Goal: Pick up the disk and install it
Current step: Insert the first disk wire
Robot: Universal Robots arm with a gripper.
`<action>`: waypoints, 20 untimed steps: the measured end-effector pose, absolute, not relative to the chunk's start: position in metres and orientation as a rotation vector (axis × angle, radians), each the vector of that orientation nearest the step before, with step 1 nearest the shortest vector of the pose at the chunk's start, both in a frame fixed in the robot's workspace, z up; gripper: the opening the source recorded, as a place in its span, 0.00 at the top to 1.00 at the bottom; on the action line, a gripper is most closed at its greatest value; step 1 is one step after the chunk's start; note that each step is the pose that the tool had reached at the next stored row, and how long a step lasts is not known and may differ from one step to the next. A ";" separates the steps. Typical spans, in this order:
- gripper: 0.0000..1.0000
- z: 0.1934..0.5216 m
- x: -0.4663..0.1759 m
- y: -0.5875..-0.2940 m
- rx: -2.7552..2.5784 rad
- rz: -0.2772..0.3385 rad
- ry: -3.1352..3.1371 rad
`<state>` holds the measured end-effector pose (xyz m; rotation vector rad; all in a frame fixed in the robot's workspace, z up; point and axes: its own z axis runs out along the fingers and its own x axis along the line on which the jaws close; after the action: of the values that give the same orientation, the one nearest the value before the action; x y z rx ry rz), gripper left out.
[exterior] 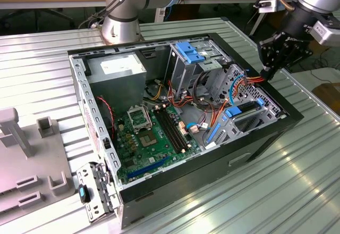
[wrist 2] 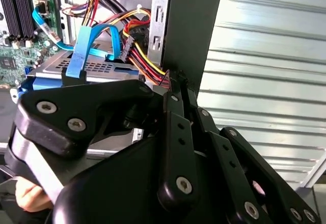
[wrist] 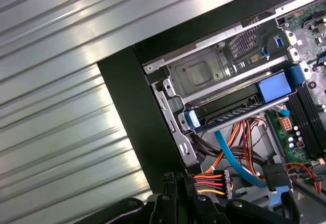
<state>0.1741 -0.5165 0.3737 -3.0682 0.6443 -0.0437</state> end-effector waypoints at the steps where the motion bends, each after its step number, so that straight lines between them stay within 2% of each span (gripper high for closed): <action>1: 0.83 0.374 0.174 -0.516 -3.066 -0.044 0.655; 20: 0.83 0.374 0.172 -0.516 -2.979 -0.044 0.988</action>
<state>0.1719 -0.5165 0.3736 -2.9788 0.9882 -0.0440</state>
